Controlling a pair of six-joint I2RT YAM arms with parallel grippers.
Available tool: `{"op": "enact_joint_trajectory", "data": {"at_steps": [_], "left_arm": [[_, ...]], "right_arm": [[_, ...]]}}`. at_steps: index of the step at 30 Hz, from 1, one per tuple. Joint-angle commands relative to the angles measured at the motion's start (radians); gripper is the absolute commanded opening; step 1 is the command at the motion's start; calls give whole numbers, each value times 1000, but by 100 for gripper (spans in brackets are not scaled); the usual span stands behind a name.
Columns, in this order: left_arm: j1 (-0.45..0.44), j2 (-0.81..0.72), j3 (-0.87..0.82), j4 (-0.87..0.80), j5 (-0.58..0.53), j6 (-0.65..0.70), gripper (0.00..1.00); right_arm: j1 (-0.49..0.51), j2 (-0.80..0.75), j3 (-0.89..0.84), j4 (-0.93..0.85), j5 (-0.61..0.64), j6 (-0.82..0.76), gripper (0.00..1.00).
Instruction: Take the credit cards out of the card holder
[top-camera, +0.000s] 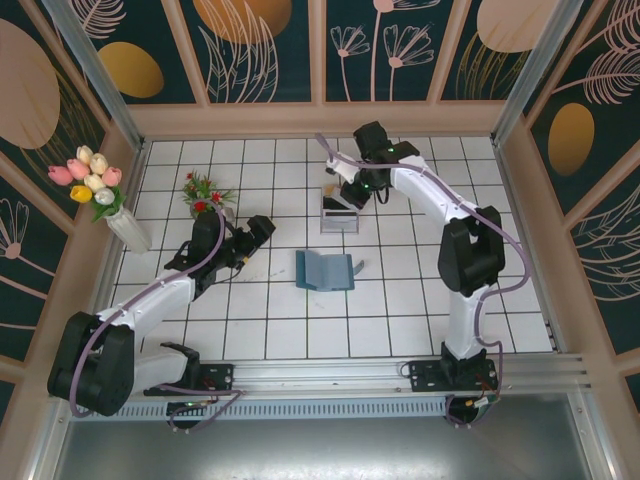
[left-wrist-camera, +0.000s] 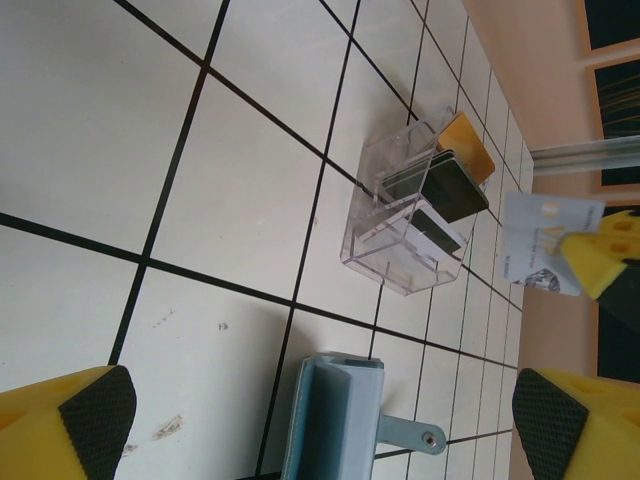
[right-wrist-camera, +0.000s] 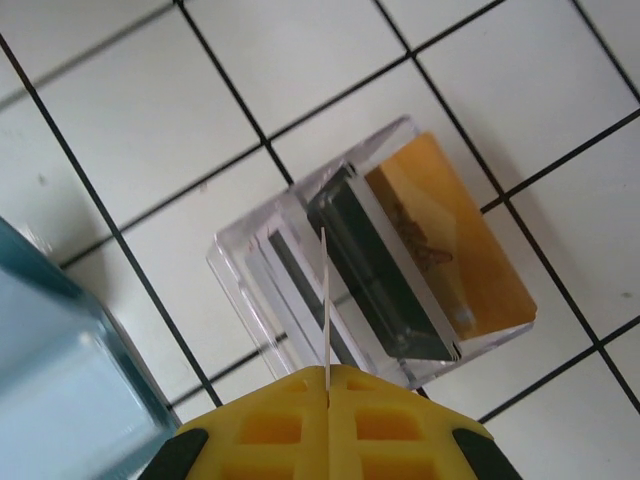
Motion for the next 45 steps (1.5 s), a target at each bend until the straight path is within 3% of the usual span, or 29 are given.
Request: {"op": "enact_joint_trajectory", "data": {"at_steps": [1, 14, 26, 32, 45], "left_arm": [[4, 10, -10, -2, 3, 10, 99], [5, 23, -15, 8, 25, 8, 99], [5, 27, -18, 5, 28, 10, 99], [5, 30, -16, 7, 32, 10, 99], [5, 32, -18, 8, 37, 8, 99]], "right_arm": [[25, 7, 36, -51, 50, -149, 0], [22, 114, 123, -125, -42, -279, 0], [27, 192, 181, -163, 30, -324, 0], [28, 188, 181, -195, -34, -365, 0], [27, 179, 158, -181, -42, -375, 0]]}}
